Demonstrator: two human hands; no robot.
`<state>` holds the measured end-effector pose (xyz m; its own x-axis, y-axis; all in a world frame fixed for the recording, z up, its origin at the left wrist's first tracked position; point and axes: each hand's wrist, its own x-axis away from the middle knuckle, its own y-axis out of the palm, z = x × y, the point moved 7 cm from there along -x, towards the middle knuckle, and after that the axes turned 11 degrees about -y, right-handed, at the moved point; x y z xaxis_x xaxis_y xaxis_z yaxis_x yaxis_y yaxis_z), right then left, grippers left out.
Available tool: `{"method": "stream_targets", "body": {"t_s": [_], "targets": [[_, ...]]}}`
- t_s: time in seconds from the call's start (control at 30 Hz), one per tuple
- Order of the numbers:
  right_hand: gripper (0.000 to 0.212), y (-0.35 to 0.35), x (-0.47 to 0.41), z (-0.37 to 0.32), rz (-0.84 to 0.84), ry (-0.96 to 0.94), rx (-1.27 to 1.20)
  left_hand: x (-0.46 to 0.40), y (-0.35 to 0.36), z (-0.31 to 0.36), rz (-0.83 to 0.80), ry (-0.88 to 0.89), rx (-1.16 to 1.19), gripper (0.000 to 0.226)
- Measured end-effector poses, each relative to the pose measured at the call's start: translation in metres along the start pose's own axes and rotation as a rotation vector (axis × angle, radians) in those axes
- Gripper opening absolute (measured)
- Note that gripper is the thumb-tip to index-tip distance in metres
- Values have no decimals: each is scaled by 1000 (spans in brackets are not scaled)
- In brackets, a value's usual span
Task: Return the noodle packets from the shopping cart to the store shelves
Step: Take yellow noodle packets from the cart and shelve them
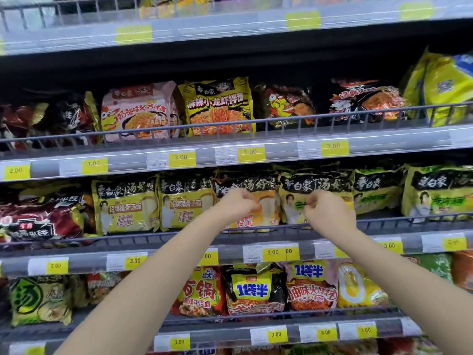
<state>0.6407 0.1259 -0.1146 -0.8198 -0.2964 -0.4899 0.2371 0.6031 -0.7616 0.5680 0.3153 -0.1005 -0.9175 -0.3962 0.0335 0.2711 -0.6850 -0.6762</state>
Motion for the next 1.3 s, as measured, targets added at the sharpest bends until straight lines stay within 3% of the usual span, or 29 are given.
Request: {"method": "stream_targets", "body": {"t_s": [0.07,0.2,0.37,0.43,0.73,0.93,1.03,1.13,1.3], "targets": [[23,-23,1,22,30,84,115,1,17,16,-106,8,56,22],[34,-45,2,63,61,206,172,-7,56,29,-247,-29,91,51],[24,-30,-4,85,-53,189,9,-24,81,30,-259,-64,68,71],[31,-22,-8,83,-71,157,-61,-44,88,24,-230,-78,75,75],[27,-12,-24,86,-121,81,-141,-32,77,25,-168,-70,135,27],[32,-18,-25,80,-108,21,-121,-37,73,27,-163,-84,192,36],[30,-17,-32,82,-80,37,-98,-38,73,31,-141,-82,222,5],[30,-17,-37,81,-89,57,-81,-40,73,31,-121,-91,211,29],[36,-14,-37,79,-108,124,-47,-42,74,31,-149,-67,192,12]]}}
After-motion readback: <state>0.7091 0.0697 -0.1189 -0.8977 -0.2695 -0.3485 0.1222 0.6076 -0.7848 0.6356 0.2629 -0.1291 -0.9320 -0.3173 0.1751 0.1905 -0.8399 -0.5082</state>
